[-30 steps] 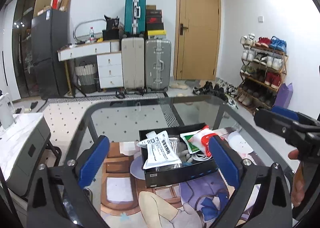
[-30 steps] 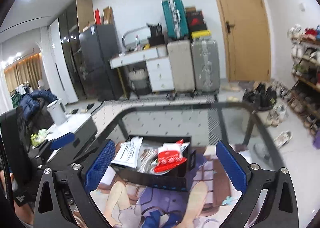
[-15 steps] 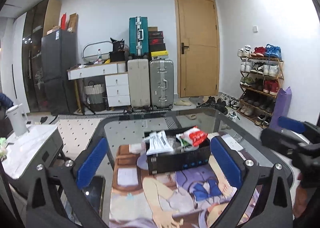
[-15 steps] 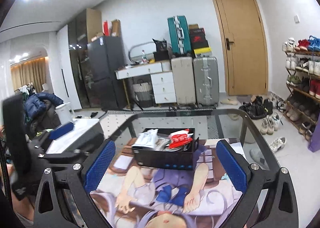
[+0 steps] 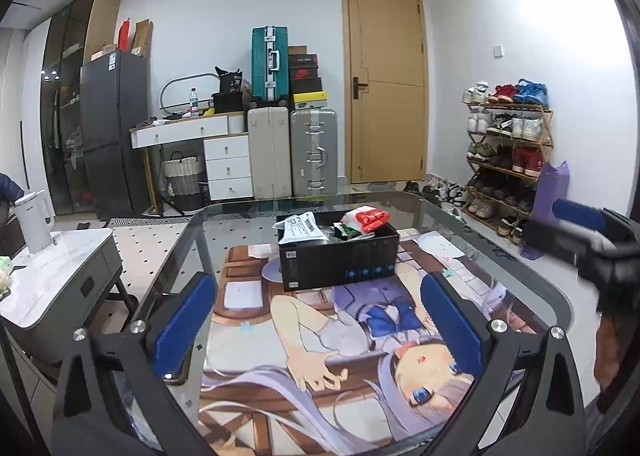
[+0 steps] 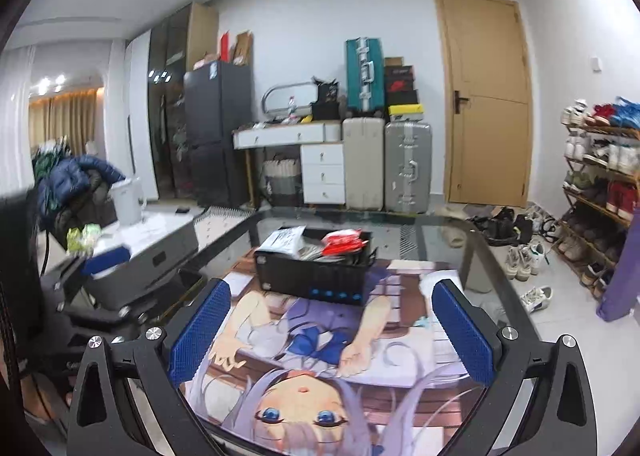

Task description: Organize soft objects

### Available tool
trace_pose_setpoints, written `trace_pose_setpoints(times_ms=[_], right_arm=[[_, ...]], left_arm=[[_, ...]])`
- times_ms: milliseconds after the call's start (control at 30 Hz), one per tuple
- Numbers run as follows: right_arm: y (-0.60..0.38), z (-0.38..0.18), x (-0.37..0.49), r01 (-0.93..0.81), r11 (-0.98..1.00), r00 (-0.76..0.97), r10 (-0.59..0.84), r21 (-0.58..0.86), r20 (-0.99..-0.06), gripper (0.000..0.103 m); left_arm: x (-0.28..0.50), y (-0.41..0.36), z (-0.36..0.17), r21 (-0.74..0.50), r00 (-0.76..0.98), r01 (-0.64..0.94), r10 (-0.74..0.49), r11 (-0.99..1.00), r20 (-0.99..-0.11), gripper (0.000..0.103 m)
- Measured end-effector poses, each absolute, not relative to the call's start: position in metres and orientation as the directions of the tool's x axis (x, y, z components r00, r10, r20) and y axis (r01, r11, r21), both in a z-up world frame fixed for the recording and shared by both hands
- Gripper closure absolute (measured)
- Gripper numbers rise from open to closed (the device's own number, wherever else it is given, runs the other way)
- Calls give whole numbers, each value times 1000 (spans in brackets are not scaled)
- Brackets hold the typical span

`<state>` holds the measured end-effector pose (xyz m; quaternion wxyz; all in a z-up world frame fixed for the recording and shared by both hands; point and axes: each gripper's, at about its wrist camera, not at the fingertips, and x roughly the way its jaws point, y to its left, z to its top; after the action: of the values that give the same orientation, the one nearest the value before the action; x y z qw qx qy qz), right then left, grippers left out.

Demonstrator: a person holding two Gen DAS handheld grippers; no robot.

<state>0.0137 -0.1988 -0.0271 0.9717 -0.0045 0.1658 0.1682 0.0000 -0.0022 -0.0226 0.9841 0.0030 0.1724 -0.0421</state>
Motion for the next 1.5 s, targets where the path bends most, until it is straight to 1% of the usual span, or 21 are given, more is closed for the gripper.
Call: trace_pose_setpoints(times_ms=[67, 133, 200, 267, 333, 500, 767, 933, 1067, 1333, 1500], right_arm=[[-207, -24, 11, -310, 949, 900, 314, 62, -304, 1], [-212, -23, 11, -299, 952, 903, 303, 60, -305, 1], [-215, -23, 11, -303, 950, 899, 311, 75, -308, 1], [-212, -24, 13, -302, 950, 898, 312, 81, -310, 1], [-208, -23, 13, -303, 950, 899, 310, 72, -310, 1], [-195, -27, 11, -349, 937, 882, 341, 35, -325, 1], [-187, -37, 10, -358, 933, 872, 350, 41, -343, 1], [-185, -38, 10, -357, 933, 875, 347, 33, -339, 1], [-186, -37, 11, -351, 935, 879, 345, 42, -331, 1], [-189, -40, 13, -335, 941, 878, 331, 49, -345, 1], [-188, -43, 16, -331, 942, 873, 326, 49, -363, 1]], left_arm=[[-7, -3, -23, -11, 941, 92, -91, 996, -326, 0], [-10, -2, -22, -13, 945, 91, -91, 996, -313, 0], [-10, 2, -20, -42, 945, 86, -95, 995, -313, 0], [-9, 4, -19, -55, 946, 62, -76, 997, -314, 0], [-8, 6, -18, -45, 950, 32, -44, 998, -308, 0], [-7, 9, -19, -49, 946, 39, -53, 998, -320, 0], [-7, 11, -18, -63, 946, 30, -48, 998, -321, 0], [-10, 12, -16, -47, 956, 24, -36, 999, -292, 0], [-10, 13, -17, -59, 954, 23, -40, 998, -298, 0], [-9, 11, -19, -47, 951, 27, -40, 999, -307, 0], [-6, 8, -24, -47, 941, 32, -45, 998, -335, 0]])
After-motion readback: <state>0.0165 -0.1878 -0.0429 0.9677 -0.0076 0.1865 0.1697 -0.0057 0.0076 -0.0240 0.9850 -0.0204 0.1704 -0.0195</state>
